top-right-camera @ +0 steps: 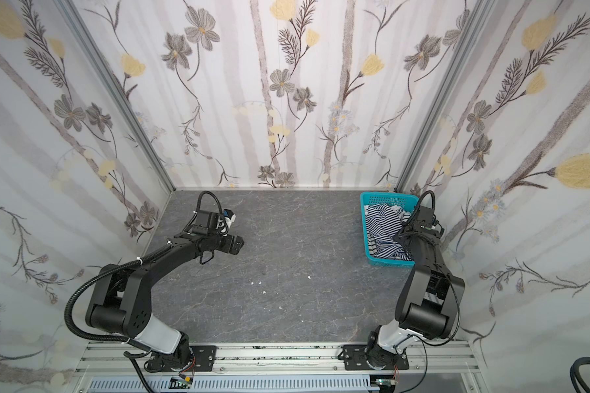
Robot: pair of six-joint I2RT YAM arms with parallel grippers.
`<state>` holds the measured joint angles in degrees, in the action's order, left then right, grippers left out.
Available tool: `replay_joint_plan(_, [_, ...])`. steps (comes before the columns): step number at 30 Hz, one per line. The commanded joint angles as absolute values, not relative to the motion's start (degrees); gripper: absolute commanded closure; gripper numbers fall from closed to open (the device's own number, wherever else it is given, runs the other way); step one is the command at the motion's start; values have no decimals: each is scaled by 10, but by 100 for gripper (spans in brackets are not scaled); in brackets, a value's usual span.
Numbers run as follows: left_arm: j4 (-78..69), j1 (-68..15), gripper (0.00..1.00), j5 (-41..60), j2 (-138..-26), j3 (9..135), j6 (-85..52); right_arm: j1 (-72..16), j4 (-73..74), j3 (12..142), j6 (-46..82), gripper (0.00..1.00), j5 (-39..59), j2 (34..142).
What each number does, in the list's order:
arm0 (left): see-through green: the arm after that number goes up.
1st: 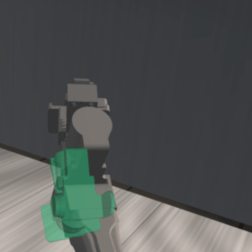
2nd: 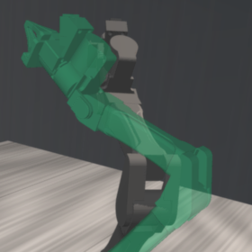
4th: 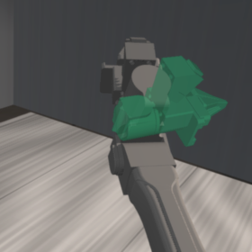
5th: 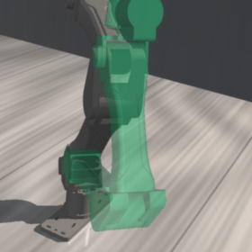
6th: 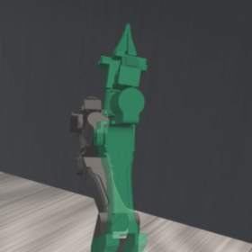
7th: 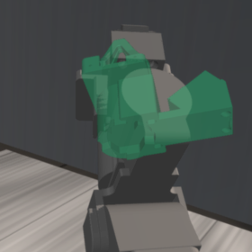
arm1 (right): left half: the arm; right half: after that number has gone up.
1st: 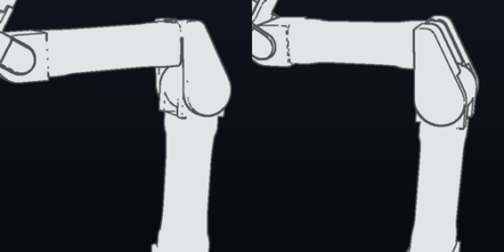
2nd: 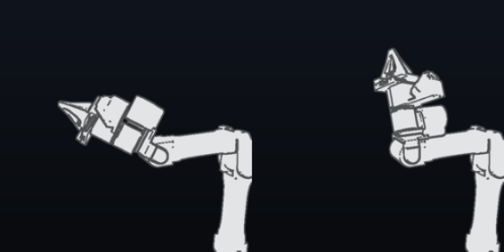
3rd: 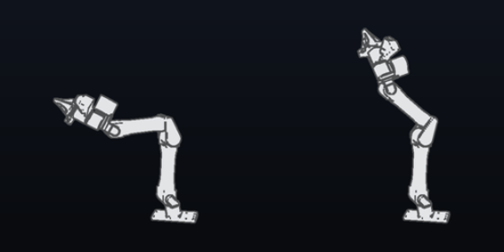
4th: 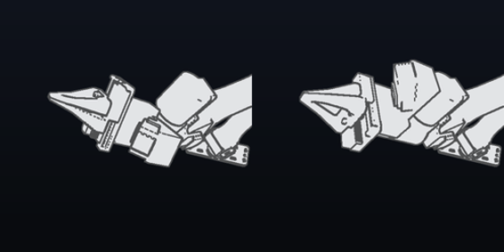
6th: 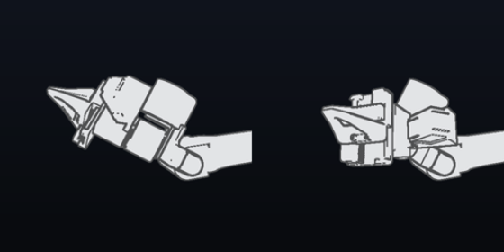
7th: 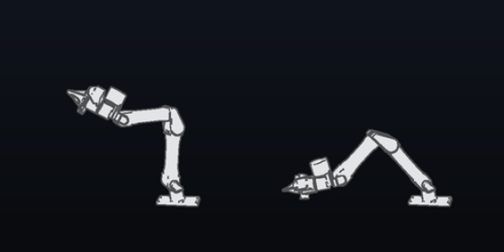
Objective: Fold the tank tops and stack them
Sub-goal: 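Reach the right gripper into the teal basket and grasp the blue-striped tank top, then lift the blue-striped tank top out of the basket with the right gripper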
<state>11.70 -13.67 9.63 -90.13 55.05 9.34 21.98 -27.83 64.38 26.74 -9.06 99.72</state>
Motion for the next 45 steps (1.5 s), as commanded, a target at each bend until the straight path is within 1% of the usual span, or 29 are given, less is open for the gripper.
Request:
replay_joint_plan(1, [107,-137,0,97,-900,547,90,227,-254,644,271,22,-118,1018])
replay_joint_plan(6, [106,-137,0,95,-902,547,90,239,-246,650,273,23,-110,1048])
replay_joint_plan(13, [106,-137,0,88,-904,548,89,240,-238,678,277,35,-81,1088])
replay_joint_plan(15, [106,-137,0,85,-903,547,90,240,-237,683,278,46,-74,1095])
replay_joint_plan(16, [106,-137,0,84,-903,547,90,240,-234,683,278,56,-69,1095])
replay_joint_plan(18, [105,-137,0,82,-903,547,90,240,-231,682,281,82,-61,1090])
replay_joint_plan(19, [105,-137,0,83,-904,547,90,240,-228,682,281,93,-54,1084])
replay_joint_plan(20, [105,-137,0,83,-905,547,89,240,-227,683,282,100,-46,1077])
replay_joint_plan(28, [104,-137,0,80,-913,552,85,234,-260,737,292,100,-20,982])
replay_joint_plan(34, [100,-137,0,77,-913,554,82,206,-332,838,283,100,-16,920])
replay_joint_plan(38, [97,-137,0,71,-912,556,77,171,-370,915,278,100,-4,879])
replay_joint_plan(41, [94,-137,0,66,-910,556,74,143,-375,963,281,100,34,858])
replay_joint_plan(44, [90,-136,0,62,-907,553,73,115,-357,994,292,100,130,843])
replay_joint_plan(45, [89,-135,0,60,-906,551,73,102,-350,1002,298,100,142,838])
